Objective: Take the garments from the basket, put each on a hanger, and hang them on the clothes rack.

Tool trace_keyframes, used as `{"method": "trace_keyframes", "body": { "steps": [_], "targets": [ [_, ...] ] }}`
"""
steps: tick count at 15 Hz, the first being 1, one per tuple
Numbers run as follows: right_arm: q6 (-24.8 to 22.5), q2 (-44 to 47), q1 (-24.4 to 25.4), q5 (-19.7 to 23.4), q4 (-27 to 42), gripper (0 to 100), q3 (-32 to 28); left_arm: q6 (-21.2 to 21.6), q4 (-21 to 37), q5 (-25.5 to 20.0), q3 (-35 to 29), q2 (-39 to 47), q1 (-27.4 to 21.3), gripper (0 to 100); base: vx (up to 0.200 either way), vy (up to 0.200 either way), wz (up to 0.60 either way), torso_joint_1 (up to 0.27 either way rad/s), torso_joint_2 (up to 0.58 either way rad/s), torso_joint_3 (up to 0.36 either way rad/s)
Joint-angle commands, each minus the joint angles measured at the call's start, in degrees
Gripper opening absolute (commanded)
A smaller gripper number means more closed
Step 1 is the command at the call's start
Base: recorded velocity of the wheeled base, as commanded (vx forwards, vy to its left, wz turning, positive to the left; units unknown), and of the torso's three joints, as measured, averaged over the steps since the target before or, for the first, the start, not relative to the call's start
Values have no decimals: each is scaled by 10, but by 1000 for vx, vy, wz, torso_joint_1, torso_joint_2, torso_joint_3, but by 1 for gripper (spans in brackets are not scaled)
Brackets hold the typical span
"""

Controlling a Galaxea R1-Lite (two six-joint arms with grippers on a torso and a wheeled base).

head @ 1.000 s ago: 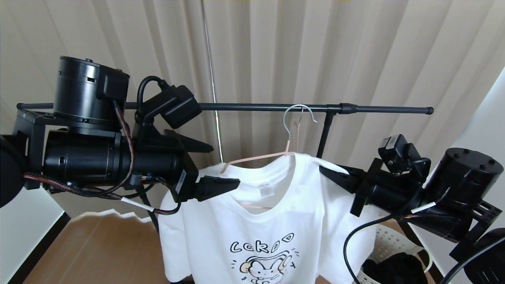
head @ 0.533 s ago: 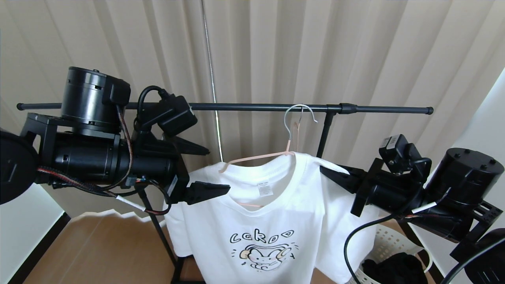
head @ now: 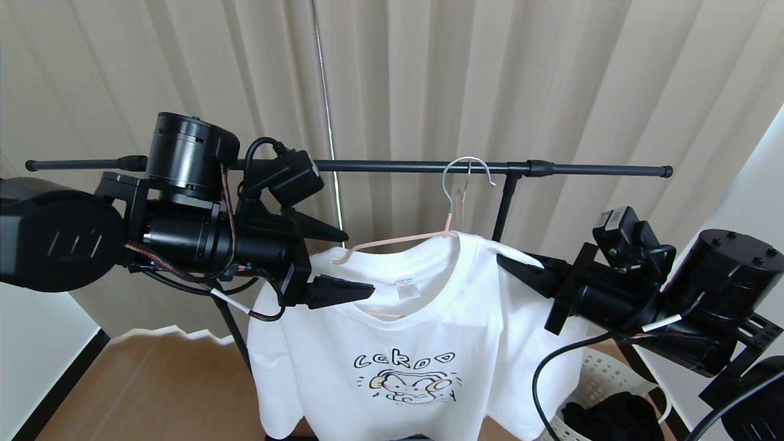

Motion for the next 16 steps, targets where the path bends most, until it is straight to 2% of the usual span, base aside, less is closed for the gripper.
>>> {"method": "trace_keyframes", "body": {
  "steps": [1,11,12,16],
  "targets": [
    [0,-1,0,0,0,0,-2,0,0,-2,-12,29,-4,100,0,0,0,0,0,0],
    [-1,-8,0,0,-4,0,-1,14,-2,-1,-13,47,-14,100,0,0,0,0,0,0],
    [-1,-9,0,0,-4,0,-2,16,-2,-1,-14,47,-14,0,0,0,0,0,0,0],
    [-2,-11,0,-1,-5,0,-2,17,-2,0,-12,45,-14,0,0,0,0,0,0,0]
  ]
}}
